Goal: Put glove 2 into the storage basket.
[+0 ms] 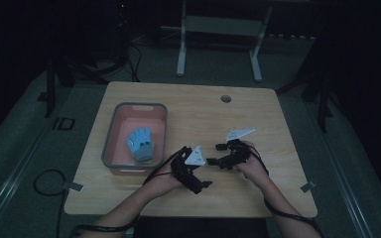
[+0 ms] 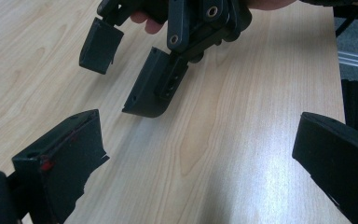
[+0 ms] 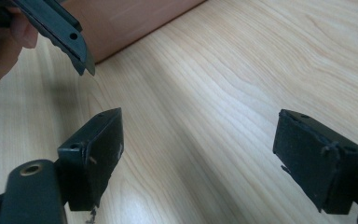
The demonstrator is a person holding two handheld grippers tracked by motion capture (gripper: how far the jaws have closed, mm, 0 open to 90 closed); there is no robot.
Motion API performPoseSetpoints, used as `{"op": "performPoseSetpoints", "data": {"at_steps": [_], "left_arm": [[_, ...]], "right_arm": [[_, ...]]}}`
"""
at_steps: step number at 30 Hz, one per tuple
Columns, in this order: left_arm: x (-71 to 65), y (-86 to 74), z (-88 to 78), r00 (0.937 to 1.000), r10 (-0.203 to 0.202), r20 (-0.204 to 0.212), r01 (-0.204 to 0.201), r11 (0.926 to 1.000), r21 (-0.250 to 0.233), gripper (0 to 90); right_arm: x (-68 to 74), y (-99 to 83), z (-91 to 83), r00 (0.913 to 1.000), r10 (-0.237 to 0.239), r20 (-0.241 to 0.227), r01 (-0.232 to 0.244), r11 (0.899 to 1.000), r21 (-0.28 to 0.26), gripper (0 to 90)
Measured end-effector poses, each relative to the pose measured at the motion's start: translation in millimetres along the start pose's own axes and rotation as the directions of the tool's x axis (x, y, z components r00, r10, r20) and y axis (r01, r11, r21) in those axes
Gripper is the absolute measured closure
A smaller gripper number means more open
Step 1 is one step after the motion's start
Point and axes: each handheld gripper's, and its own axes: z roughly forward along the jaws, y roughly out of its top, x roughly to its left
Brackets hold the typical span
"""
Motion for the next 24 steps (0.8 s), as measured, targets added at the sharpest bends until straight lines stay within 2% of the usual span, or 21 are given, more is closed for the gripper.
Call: {"op": "performPoseSetpoints", "data": {"at_steps": [10, 24], "left_arm": [[-7.7, -8.2, 20.4, 0.9999, 0.01, 0.003, -0.01, 0.9999, 0.009, 2.1], [-8.5, -16.6, 33.6, 1.0, 0.003, 0.002, -0.003, 0.9996, 0.028, 2.1]], "right_arm": [[-4.3, -18.7, -5.5, 0.9995, 0.02, 0.023, -0.02, 1.0, -0.008, 16.1], [-11.1, -38.9, -10.6, 0.9979, 0.047, 0.045, -0.047, 0.999, -0.006, 16.1]]}}
